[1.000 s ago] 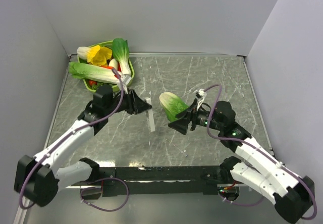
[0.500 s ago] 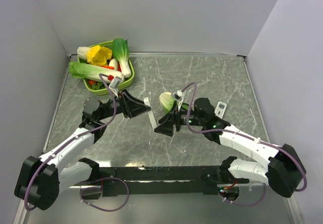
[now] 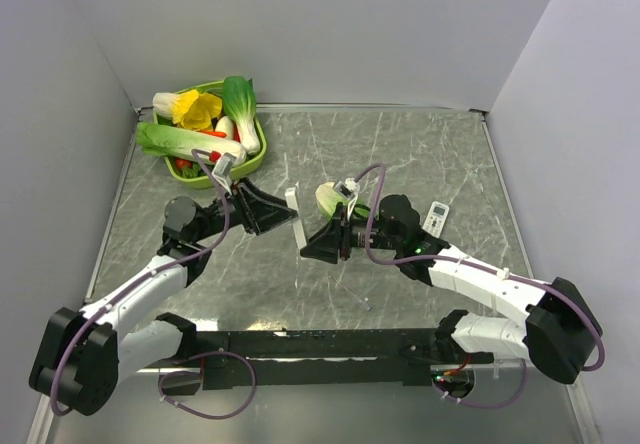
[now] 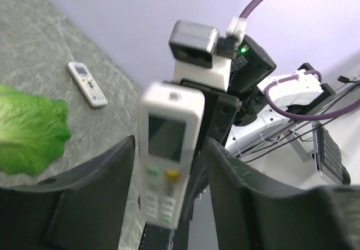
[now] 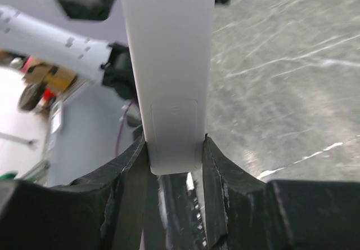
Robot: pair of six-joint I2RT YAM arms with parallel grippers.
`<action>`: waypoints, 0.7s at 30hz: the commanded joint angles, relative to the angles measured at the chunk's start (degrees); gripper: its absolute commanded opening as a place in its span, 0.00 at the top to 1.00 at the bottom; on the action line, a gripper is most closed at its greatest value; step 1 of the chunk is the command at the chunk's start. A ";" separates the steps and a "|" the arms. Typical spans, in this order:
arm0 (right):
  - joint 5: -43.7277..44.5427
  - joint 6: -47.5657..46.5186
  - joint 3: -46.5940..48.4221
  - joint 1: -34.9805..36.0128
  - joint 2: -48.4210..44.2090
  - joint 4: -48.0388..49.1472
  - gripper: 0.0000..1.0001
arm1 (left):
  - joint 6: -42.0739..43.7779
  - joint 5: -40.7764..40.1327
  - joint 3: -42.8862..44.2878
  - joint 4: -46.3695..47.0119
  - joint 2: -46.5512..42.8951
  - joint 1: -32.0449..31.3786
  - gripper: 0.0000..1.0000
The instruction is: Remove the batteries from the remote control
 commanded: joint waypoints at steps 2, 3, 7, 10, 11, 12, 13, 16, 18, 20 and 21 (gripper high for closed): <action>7.96 -2.36 2.22 -0.31 -2.27 1.78 1.00 | 6.17 -6.54 3.60 -17.82 -3.27 -0.22 0.26; 8.76 -2.80 2.13 -0.39 -2.54 1.43 1.00 | 9.05 -8.03 4.56 -21.28 -3.62 -0.22 0.22; 12.45 -6.14 4.93 -0.05 -2.46 -4.18 1.00 | 12.86 -12.26 9.31 -32.81 -2.84 -0.22 0.14; 18.59 -10.36 8.62 1.80 -1.05 -11.92 1.00 | 11.28 -12.79 9.93 -32.83 -1.08 -0.31 0.12; 20.44 -11.23 9.42 2.24 -0.61 -15.24 1.00 | 10.84 -13.05 10.20 -33.00 -0.64 -0.39 0.13; 21.68 -11.50 10.04 2.85 -0.44 -16.32 1.00 | 10.58 -13.58 10.55 -33.35 0.50 -0.48 0.13; 24.30 -11.68 10.91 3.12 -0.26 -17.46 1.00 | 10.75 -13.84 11.59 -34.83 0.94 -0.48 0.14; 28.44 -12.73 12.15 4.52 0.53 -19.92 1.00 | 11.89 -14.72 13.53 -37.30 2.62 -1.10 0.16; 29.68 -13.26 12.68 5.05 1.67 -21.68 1.00 | 12.16 -15.34 14.15 -37.75 3.32 -1.53 0.16; 29.78 -13.18 13.91 5.14 3.25 -22.39 1.00 | 11.89 -15.78 14.42 -37.22 3.58 -1.71 0.15; 29.51 -13.18 14.17 5.40 3.69 -22.39 1.00 | 11.98 -16.04 14.42 -37.14 3.85 -1.80 0.15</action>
